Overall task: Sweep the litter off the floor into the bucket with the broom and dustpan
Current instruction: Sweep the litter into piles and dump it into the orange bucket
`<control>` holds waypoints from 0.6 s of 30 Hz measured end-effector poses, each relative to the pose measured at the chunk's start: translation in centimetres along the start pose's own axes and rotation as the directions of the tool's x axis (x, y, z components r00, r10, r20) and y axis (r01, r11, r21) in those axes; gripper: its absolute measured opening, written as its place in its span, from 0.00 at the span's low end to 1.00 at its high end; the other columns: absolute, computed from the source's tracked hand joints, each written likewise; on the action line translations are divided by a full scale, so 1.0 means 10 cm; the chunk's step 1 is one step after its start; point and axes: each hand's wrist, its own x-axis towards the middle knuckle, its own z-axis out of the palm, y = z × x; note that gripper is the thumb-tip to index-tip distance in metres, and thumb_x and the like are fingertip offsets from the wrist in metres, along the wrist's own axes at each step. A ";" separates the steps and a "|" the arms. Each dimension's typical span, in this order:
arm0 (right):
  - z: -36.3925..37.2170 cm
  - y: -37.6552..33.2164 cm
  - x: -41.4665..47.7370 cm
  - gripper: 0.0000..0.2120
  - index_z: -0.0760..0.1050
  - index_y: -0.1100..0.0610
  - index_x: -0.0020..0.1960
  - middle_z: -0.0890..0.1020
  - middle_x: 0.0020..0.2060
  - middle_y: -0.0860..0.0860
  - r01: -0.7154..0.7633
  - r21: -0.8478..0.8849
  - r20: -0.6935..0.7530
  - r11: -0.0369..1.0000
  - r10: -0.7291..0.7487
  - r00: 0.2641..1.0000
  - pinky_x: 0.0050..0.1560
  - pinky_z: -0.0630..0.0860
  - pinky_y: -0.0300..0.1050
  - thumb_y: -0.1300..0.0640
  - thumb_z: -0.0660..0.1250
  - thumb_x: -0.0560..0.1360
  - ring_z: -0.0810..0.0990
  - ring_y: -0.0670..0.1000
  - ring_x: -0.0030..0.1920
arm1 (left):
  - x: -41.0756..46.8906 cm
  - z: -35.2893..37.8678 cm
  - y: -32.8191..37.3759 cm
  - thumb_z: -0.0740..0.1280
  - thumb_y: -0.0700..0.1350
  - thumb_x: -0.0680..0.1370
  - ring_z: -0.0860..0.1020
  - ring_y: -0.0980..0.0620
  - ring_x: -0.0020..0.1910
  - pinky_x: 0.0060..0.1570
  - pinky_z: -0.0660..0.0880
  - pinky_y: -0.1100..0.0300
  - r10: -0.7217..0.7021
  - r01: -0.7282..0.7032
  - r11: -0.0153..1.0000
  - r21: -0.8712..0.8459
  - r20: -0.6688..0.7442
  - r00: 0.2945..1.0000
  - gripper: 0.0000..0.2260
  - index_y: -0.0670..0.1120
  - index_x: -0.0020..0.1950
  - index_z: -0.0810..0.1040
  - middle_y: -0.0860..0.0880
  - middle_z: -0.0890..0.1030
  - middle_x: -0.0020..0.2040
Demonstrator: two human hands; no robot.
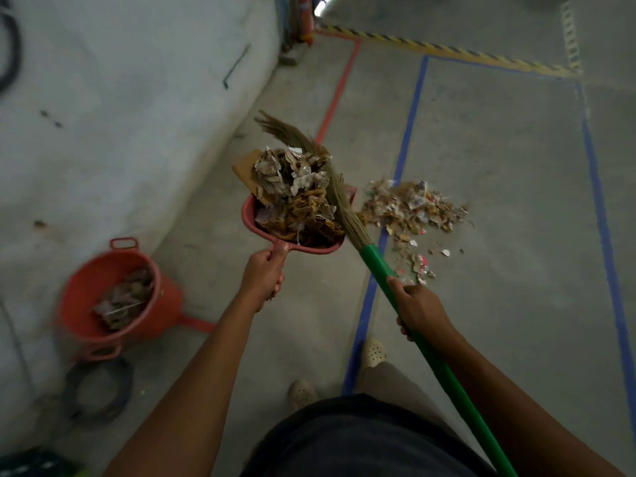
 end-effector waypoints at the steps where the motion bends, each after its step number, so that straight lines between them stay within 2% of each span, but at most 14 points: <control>1: 0.05 -0.09 0.02 0.25 0.77 0.58 0.48 0.82 0.36 0.57 0.020 -0.037 0.017 0.999 -0.020 1.000 0.30 0.78 0.43 0.37 0.56 0.82 0.79 0.52 0.29 | -0.02 -0.09 -0.06 0.62 0.65 0.80 0.67 0.52 0.21 0.20 0.62 0.62 -0.008 0.008 1.000 -0.016 -0.032 0.999 0.24 0.46 0.36 0.68 0.48 0.71 0.26; 7: 0.32 -0.61 0.25 0.26 0.77 0.60 0.48 0.80 0.32 0.55 0.180 -0.206 0.139 0.962 -0.154 0.978 0.28 0.77 0.41 0.38 0.55 0.83 0.78 0.49 0.26 | -0.06 -0.59 -0.34 0.63 0.66 0.79 0.67 0.51 0.21 0.21 0.62 0.63 -0.072 0.049 0.992 -0.117 -0.202 0.977 0.25 0.47 0.35 0.67 0.47 0.71 0.26; 12: 0.53 -1.08 0.55 0.26 0.77 0.58 0.49 0.82 0.34 0.56 0.260 -0.274 0.262 0.926 -0.189 0.947 0.28 0.79 0.42 0.37 0.55 0.82 0.80 0.52 0.28 | -0.03 -0.88 -0.46 0.63 0.64 0.80 0.67 0.51 0.21 0.20 0.63 0.62 -0.128 0.063 0.979 -0.194 -0.343 0.931 0.24 0.44 0.38 0.68 0.46 0.72 0.27; 18: 0.77 -1.69 0.84 0.26 0.78 0.59 0.51 0.82 0.33 0.56 0.432 -0.355 0.394 0.829 -0.286 0.874 0.25 0.75 0.40 0.37 0.55 0.82 0.79 0.52 0.26 | -0.04 -1.20 -0.60 0.63 0.59 0.82 0.67 0.53 0.20 0.20 0.63 0.63 -0.217 0.074 0.951 -0.299 -0.478 0.851 0.21 0.40 0.50 0.75 0.49 0.71 0.26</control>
